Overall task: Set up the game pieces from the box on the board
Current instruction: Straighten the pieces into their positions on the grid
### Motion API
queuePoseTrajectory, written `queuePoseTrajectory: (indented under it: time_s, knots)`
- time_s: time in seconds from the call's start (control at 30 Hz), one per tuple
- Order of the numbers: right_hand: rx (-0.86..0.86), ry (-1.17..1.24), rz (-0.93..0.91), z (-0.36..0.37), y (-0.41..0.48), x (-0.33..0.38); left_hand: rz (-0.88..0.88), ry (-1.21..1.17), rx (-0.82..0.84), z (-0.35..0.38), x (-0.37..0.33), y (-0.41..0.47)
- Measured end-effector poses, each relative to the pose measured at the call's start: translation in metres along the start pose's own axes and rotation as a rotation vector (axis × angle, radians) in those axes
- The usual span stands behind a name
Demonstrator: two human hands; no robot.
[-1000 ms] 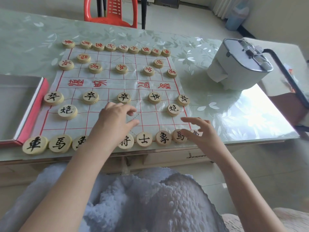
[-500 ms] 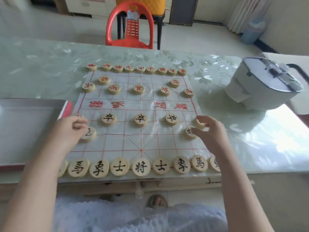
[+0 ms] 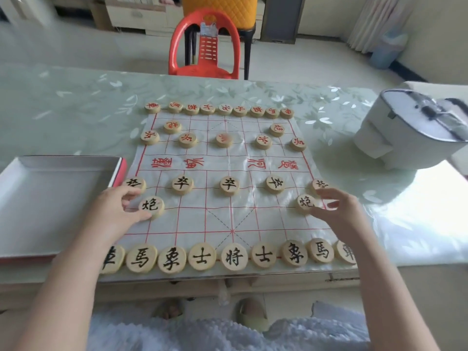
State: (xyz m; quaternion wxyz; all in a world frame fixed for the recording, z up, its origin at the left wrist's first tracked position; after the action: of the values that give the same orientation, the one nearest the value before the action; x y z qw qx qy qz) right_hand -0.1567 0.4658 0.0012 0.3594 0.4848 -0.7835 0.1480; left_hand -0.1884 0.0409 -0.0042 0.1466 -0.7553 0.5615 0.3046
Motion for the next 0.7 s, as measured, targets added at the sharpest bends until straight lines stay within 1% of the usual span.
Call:
queuePoseTrajectory:
  time_s: [0.1, 0.2, 0.33, 0.4, 0.53, 0.7]
  knots:
    - [-0.007, -0.037, 0.041, -0.005, 0.004, -0.017, 0.0, 0.062, 0.018, 0.008, 0.003, 0.004]
    - [0.025, -0.051, 0.043, 0.0, 0.004, -0.02, -0.038, 0.017, 0.023, 0.013, 0.006, 0.009]
    - [0.045, -0.033, 0.017, 0.014, 0.005, -0.014, -0.065, 0.018, 0.049, 0.019, 0.011, 0.012]
    - [0.048, -0.044, 0.002, 0.02, 0.007, -0.011, -0.063, -0.001, 0.049, 0.019, 0.012, 0.012]
    - [0.052, -0.097, -0.037, 0.028, 0.009, -0.007, -0.02, 0.032, 0.07, 0.022, 0.011, 0.011]
    - [0.006, -0.117, -0.063, 0.028, 0.011, -0.007, 0.008, 0.052, 0.072, 0.024, 0.009, 0.012]
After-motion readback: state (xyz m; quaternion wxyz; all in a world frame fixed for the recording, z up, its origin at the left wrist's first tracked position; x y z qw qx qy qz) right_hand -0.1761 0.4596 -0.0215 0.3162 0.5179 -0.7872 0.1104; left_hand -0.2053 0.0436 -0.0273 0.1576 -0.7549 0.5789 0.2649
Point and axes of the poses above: each hand's wrist, its own y-axis towards the middle knuckle, its own z-axis out of the palm, x = y × z, the point moved 10 cm from there along y, towards the middle knuckle, and after that the axes turned 13 degrees about -x, right-handed, at the moved point
